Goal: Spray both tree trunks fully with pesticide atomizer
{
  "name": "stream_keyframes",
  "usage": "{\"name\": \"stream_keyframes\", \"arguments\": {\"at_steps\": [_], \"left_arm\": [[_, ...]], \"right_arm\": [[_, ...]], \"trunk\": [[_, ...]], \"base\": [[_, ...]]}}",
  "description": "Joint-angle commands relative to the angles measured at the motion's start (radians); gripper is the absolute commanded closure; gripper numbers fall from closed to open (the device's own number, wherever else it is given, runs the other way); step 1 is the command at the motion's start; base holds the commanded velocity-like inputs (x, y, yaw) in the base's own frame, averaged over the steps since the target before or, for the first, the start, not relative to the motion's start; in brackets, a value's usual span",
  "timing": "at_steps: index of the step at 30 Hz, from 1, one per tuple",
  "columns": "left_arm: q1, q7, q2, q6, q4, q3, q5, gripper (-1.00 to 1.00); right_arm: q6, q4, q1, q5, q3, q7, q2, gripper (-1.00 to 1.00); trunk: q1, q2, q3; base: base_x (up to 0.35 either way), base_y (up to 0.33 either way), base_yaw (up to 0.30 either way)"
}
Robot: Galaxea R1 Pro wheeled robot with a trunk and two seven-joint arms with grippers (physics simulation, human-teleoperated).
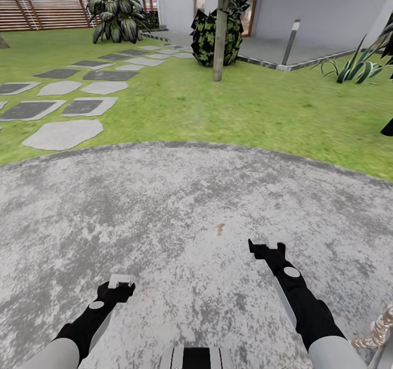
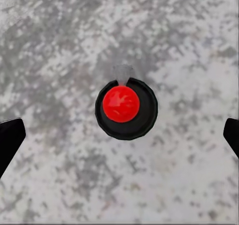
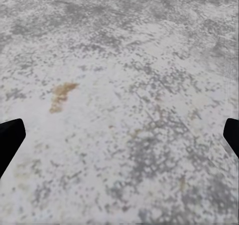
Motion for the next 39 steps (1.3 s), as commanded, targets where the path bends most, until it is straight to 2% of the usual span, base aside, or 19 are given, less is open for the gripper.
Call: {"name": "stream_keyframes", "arguments": {"at_steps": [1,13,20,33,39], "left_arm": [[-0.001,0.002,0.000,-0.004,0.001,0.002,-0.009,-1.00],[-0.001,0.002,0.000,-0.004,-0.006,0.002,-0.009,-1.00],[-0.002,0.002,0.000,-0.087,-0.010,0.001,-0.010,-1.00],[-0.009,0.005,0.000,-0.107,-0.015,0.002,-0.010,-1.00],[-0.011,0.009,0.000,-0.109,-0.016,0.002,-0.005,-1.00]], "right_arm": [[0.006,-0.002,0.000,0.002,0.000,0.000,0.000,-1.00],[0.006,-0.001,-0.001,0.002,0.000,0.000,0.000,-1.00],[0.006,-0.001,-0.001,0.002,0.000,0.000,0.000,-1.00],[0.006,-0.001,0.000,0.002,0.000,0.000,0.000,-1.00],[0.006,-0.001,-0.001,0.002,0.000,0.000,0.000,-1.00]], "trunk": [[0.000,-0.001,-0.005],[0.006,-0.003,-0.054],[0.009,-0.005,-0.091],[0.009,-0.005,-0.099],[0.011,-0.006,-0.122]], "base": [[0.000,0.000,0.000],[0.000,0.000,0.000],[0.000,0.000,0.000],[0.000,0.000,0.000],[0.000,0.000,0.000]]}}
